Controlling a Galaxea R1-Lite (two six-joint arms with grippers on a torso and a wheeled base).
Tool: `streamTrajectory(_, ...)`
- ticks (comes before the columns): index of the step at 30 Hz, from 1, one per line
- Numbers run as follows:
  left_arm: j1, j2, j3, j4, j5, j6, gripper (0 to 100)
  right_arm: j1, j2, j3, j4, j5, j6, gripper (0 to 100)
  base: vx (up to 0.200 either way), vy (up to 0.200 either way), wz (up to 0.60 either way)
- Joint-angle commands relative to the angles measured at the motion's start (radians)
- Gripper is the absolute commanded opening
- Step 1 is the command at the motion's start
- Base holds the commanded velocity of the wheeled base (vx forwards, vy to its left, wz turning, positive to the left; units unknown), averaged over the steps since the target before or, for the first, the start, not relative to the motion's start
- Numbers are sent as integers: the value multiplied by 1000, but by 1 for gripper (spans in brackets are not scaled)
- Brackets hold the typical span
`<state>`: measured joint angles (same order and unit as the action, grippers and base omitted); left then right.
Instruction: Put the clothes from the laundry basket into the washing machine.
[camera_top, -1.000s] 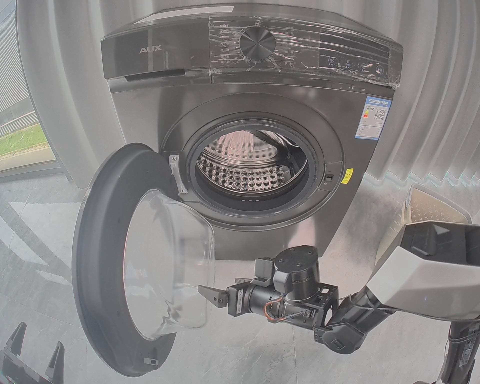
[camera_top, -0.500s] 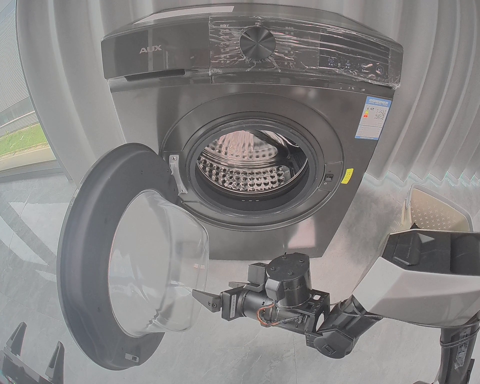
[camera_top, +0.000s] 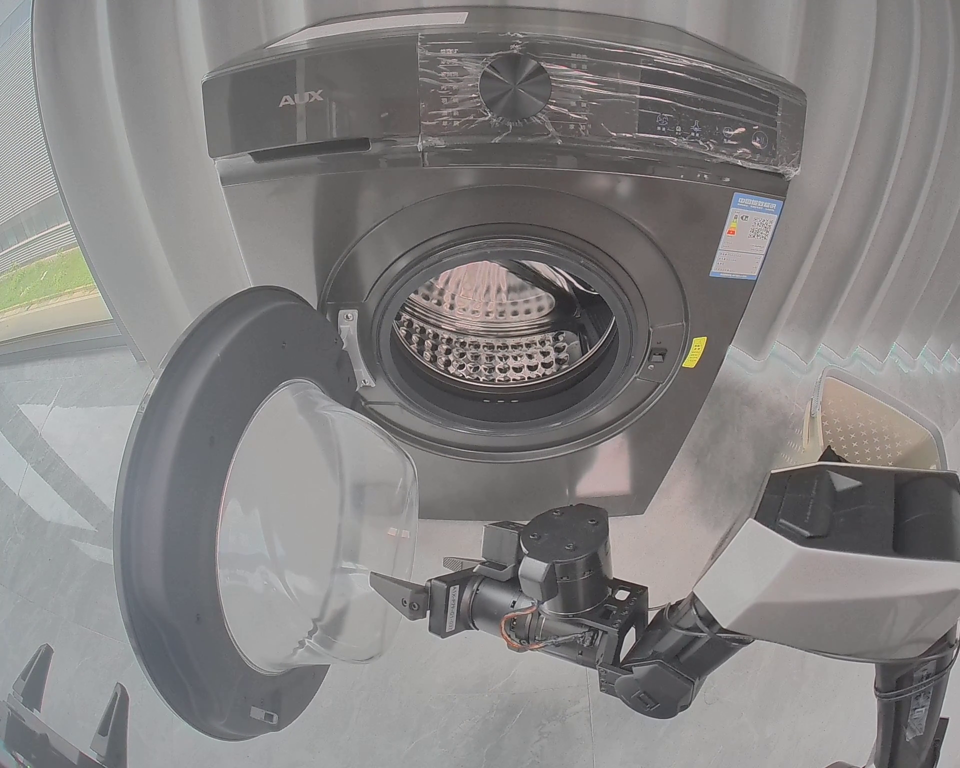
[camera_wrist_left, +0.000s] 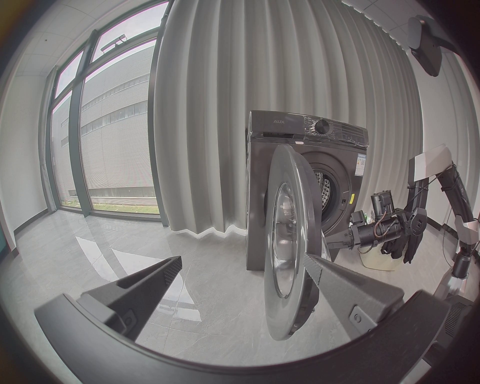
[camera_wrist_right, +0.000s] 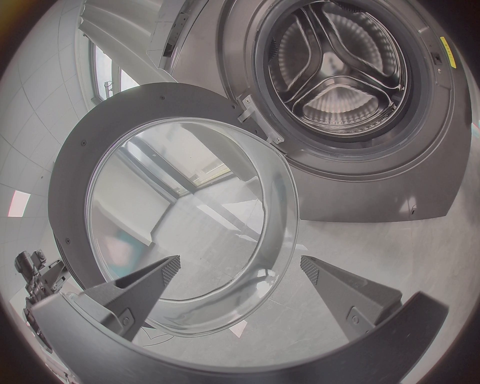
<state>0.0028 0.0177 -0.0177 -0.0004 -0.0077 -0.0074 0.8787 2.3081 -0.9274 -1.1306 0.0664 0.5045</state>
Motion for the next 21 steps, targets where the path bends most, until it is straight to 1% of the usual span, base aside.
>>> streamTrajectory(1, 0, -18, 18, -1, 0, 0, 100, -6, -1, 4, -5, 0, 2, 100, 0, 0, 0)
streamTrajectory(5, 0, -18, 18, 0, 0, 0, 100, -7, -3, 19, -14, 1, 2, 100, 0, 0, 0)
streamTrajectory(13, 0, -18, 18, -1, 0, 0, 100, 13, 59, -36, -17, -5, 2, 100, 0, 0, 0)
streamTrajectory(21, 0, -18, 18, 0, 0, 0, 100, 11, 50, -34, -44, -7, 5, 100, 0, 0, 0)
